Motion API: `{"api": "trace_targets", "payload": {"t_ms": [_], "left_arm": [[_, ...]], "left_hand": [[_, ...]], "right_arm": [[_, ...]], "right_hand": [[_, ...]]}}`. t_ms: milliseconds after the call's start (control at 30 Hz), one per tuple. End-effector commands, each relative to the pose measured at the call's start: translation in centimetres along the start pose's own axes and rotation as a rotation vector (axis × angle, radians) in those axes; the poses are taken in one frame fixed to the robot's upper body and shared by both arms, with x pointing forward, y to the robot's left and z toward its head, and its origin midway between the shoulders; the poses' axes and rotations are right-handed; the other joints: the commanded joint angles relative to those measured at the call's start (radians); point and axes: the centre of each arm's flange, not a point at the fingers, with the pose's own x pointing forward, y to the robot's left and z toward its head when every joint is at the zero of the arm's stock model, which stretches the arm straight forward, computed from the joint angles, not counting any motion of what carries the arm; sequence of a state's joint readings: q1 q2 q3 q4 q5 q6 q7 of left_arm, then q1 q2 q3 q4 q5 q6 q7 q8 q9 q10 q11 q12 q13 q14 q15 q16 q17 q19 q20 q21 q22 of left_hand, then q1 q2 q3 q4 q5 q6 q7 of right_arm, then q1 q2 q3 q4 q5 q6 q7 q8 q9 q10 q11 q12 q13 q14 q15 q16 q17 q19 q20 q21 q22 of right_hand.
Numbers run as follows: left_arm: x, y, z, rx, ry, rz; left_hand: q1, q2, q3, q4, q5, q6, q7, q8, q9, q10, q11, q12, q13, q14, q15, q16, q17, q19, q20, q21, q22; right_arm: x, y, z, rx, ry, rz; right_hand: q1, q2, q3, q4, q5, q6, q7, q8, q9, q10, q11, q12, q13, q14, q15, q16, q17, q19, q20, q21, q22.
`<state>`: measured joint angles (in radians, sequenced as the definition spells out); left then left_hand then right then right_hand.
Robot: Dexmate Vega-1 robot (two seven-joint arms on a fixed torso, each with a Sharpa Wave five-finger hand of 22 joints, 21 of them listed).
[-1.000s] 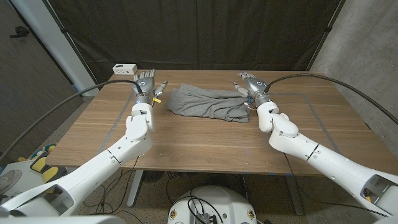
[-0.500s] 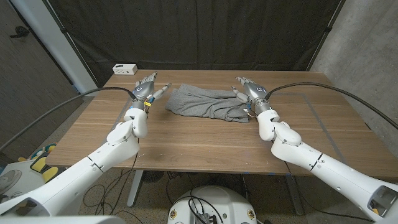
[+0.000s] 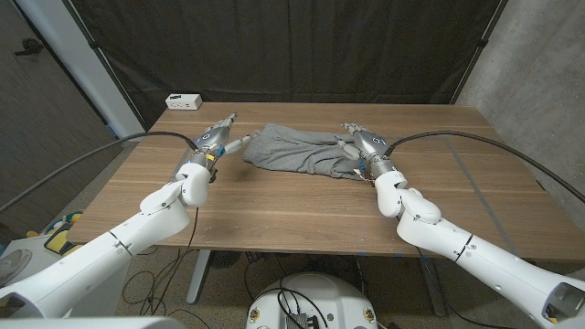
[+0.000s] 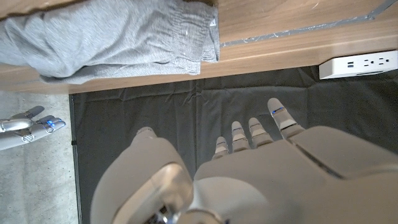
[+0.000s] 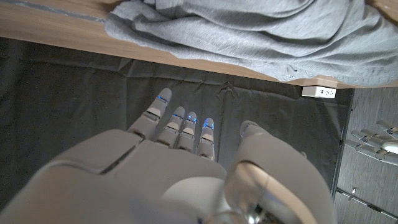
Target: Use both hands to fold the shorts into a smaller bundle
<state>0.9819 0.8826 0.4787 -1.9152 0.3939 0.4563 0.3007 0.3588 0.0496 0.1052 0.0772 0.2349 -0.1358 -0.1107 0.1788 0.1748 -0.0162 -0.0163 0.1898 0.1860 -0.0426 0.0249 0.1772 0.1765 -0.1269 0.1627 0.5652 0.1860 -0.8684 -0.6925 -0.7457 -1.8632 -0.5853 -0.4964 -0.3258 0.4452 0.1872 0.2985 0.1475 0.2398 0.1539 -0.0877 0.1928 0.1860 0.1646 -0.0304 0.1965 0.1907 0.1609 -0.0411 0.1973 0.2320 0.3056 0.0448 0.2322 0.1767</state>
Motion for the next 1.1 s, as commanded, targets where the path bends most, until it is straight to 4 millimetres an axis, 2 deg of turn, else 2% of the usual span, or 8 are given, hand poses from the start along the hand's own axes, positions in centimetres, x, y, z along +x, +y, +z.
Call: {"api": "trace_targets", "payload": {"t_ms": [33, 200, 500, 567, 667, 767, 933, 1100], "left_arm": [[-0.3, 0.1, 0.0, 0.089, -0.012, -0.069], [-0.3, 0.2, 0.2, 0.146, -0.007, -0.089], [-0.2, 0.3, 0.5, 0.234, -0.004, -0.1], [-0.1, 0.3, 0.7, 0.262, -0.002, -0.1], [0.0, 0.2, 0.9, 0.292, -0.002, -0.098], [0.1, 0.2, 1.2, 0.327, 0.0, -0.089], [0.9, 0.5, 2.0, 0.407, -0.001, -0.075], [1.7, 0.8, 2.7, 0.461, 0.002, -0.075]], "left_hand": [[0.029, -0.034, -0.007, -0.03, 0.015, 0.002, 0.002, 0.011, 0.002, 0.003, -0.012, 0.009, 0.003, -0.006, -0.002, 0.007, 0.0, 0.023, 0.004, -0.007, -0.001], [0.069, -0.078, -0.021, -0.063, 0.029, 0.006, 0.007, 0.013, 0.002, -0.003, -0.006, 0.009, 0.004, -0.009, 0.01, 0.007, 0.0, 0.044, 0.005, -0.01, -0.002], [0.149, -0.131, -0.04, -0.116, 0.066, 0.041, -0.003, 0.023, 0.003, 0.015, -0.041, 0.02, 0.004, 0.008, 0.012, 0.014, 0.0, 0.08, 0.01, -0.015, -0.001], [0.176, -0.141, -0.043, -0.131, 0.08, 0.053, -0.012, 0.025, 0.003, 0.029, -0.061, 0.025, 0.004, 0.015, 0.013, 0.015, 0.0, 0.09, 0.013, -0.017, -0.001], [0.2, -0.146, -0.045, -0.143, 0.093, 0.073, -0.021, 0.03, 0.004, 0.045, -0.074, 0.03, 0.004, 0.023, 0.008, 0.016, 0.0, 0.1, 0.012, -0.017, -0.001], [0.256, -0.147, -0.047, -0.168, 0.126, 0.117, -0.044, 0.037, 0.004, 0.084, -0.088, 0.04, 0.004, 0.04, 0.007, 0.019, -0.001, 0.119, 0.01, -0.021, 0.0], [0.323, -0.127, -0.042, -0.19, 0.172, 0.182, -0.058, 0.046, 0.006, 0.135, -0.101, 0.052, 0.004, 0.075, -0.009, 0.024, -0.001, 0.153, 0.007, -0.021, 0.001], [0.385, -0.107, -0.038, -0.207, 0.212, 0.255, -0.084, 0.059, 0.008, 0.171, -0.11, 0.057, 0.005, 0.096, -0.017, 0.024, -0.001, 0.171, 0.003, -0.024, 0.002]], "right_arm": [[-0.6, 1.7, 0.3, 0.015, -0.007, 0.035], [-0.7, 2.2, 0.6, -0.005, -0.007, 0.049], [-1.0, 3.4, 0.8, -0.004, -0.008, 0.068], [-1.1, 3.6, 0.9, -0.011, -0.008, 0.085], [-1.2, 3.9, 0.8, 0.002, -0.007, 0.091], [-1.3, 4.2, 0.8, -0.002, -0.005, 0.099], [-1.5, 4.7, 1.0, 0.0, -0.01, 0.109], [-1.7, 5.0, 1.2, 0.002, -0.01, 0.112]], "right_hand": [[-0.002, 0.009, 0.013, -0.001, -0.003, 0.011, 0.0, 0.008, 0.002, 0.014, 0.002, 0.008, 0.002, 0.01, -0.043, 0.003, -0.002, -0.002, -0.004, -0.004, 0.001], [-0.001, 0.006, 0.022, -0.002, -0.003, 0.031, 0.0, 0.014, 0.002, 0.019, 0.006, 0.008, 0.002, 0.01, -0.039, 0.002, -0.008, -0.002, -0.003, -0.006, 0.001], [0.003, -0.004, 0.032, -0.01, -0.005, 0.039, 0.001, 0.013, 0.001, 0.03, 0.003, 0.01, 0.002, 0.014, -0.04, 0.001, -0.018, -0.001, 0.0, -0.009, 0.001], [0.004, -0.005, 0.033, -0.012, -0.006, 0.041, 0.001, 0.014, 0.001, 0.032, 0.003, 0.01, 0.002, 0.016, -0.04, 0.001, -0.019, -0.002, 0.0, -0.01, 0.001], [0.006, -0.006, 0.037, -0.014, -0.006, 0.048, 0.007, 0.015, 0.001, 0.036, 0.001, 0.011, 0.002, 0.019, -0.042, 0.001, -0.022, -0.002, -0.001, -0.011, 0.001], [0.005, -0.007, 0.039, -0.014, -0.007, 0.054, 0.007, 0.016, 0.001, 0.039, -0.004, 0.011, 0.002, 0.021, -0.044, 0.002, -0.024, -0.002, -0.002, -0.012, 0.001], [0.005, -0.006, 0.044, -0.015, -0.008, 0.068, 0.011, 0.019, 0.001, 0.047, -0.008, 0.012, 0.001, 0.03, -0.047, 0.004, -0.027, -0.002, -0.003, -0.013, 0.001], [0.005, -0.005, 0.05, -0.016, -0.009, 0.082, 0.017, 0.022, 0.0, 0.06, -0.007, 0.015, 0.001, 0.036, -0.048, 0.005, -0.031, -0.002, -0.004, -0.014, 0.001]]}}
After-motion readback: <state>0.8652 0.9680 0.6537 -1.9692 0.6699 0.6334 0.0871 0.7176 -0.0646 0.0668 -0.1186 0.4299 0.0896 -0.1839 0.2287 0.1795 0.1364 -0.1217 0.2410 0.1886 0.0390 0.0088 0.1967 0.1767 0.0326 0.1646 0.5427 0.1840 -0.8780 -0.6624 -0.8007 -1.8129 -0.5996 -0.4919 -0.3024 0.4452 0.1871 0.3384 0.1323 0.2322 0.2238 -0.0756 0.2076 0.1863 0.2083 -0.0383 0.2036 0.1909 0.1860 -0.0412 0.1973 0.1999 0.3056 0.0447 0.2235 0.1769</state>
